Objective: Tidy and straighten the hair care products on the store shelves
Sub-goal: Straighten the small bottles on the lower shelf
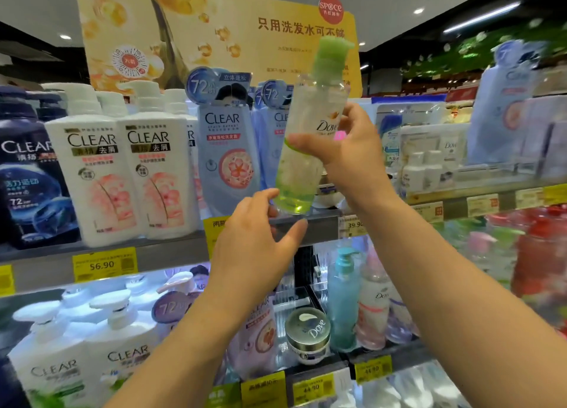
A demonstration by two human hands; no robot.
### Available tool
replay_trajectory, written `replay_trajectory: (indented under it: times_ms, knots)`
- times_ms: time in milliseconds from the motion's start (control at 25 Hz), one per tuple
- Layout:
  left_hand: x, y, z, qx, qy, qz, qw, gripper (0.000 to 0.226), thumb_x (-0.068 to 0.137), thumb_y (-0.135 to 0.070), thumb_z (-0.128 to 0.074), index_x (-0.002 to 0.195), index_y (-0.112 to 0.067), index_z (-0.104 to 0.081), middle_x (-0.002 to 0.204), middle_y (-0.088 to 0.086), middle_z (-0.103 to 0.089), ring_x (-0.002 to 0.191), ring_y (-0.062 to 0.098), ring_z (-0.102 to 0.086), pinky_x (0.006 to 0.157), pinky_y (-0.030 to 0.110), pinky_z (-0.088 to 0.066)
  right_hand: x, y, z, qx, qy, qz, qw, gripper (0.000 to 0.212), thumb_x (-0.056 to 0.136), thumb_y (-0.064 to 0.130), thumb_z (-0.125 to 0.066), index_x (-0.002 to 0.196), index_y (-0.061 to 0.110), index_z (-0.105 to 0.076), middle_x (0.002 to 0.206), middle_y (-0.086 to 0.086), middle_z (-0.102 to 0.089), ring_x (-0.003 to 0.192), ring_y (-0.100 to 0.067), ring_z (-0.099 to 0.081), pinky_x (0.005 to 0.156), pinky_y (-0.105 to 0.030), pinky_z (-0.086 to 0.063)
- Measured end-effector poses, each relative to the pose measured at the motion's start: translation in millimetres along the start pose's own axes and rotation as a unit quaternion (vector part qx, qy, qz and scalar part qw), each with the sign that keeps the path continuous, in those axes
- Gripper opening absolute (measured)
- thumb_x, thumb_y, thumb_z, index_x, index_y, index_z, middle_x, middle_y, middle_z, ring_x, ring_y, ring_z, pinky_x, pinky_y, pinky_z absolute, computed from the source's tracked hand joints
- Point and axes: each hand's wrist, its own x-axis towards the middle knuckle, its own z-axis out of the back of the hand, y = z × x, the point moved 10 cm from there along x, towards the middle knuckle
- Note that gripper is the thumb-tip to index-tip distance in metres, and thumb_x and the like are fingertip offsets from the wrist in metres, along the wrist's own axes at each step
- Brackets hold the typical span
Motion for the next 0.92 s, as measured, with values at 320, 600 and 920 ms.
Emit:
replay_trajectory:
  times_ms: [320, 600, 920]
  knots:
    - [-42, -52, -60, -0.205, 0.06, -0.011, 0.977, 0.074, 0.067, -0.068, -0.07, 0.13, -0.036, -0.047, 0.115, -0.016, -0.062, 0.101, 0.009, -0.062, 0.076, 0.038, -0.055, -94, -22, 76, -0.022, -0.018, -0.122, 0.992, 0.067, 0.052, 0.022, -0.093, 0.112, 0.017, -0.064, 0.102, -0.001, -0.075, 0.091, -0.016, -0.075, 0.075, -0.037, -0.062]
    - [-119, -79, -170, -0.269, 0.251, 0.06, 0.928, 0.07, 0.052, -0.075, -0.07, 0.116, -0.054, -0.048, 0.102, -0.025, -0.066, 0.09, -0.002, -0.063, 0.074, 0.034, -0.056, -182, -86, 170, -0.1, -0.067, -0.231, 0.966, 0.061, 0.062, 0.049, -0.089, 0.114, 0.031, -0.063, 0.099, 0.014, -0.074, 0.087, 0.001, -0.071, 0.074, -0.026, -0.059]
    - [-170, -143, -296, -0.322, 0.335, 0.098, 0.88, 0.066, 0.052, -0.06, -0.084, 0.107, -0.067, -0.047, 0.098, -0.032, -0.068, 0.087, -0.008, -0.066, 0.075, 0.027, -0.056, -185, -141, 303, -0.082, -0.008, -0.277, 0.957, 0.05, 0.07, 0.038, -0.09, 0.113, 0.03, -0.067, 0.105, 0.011, -0.077, 0.095, -0.009, -0.074, 0.077, -0.028, -0.061]
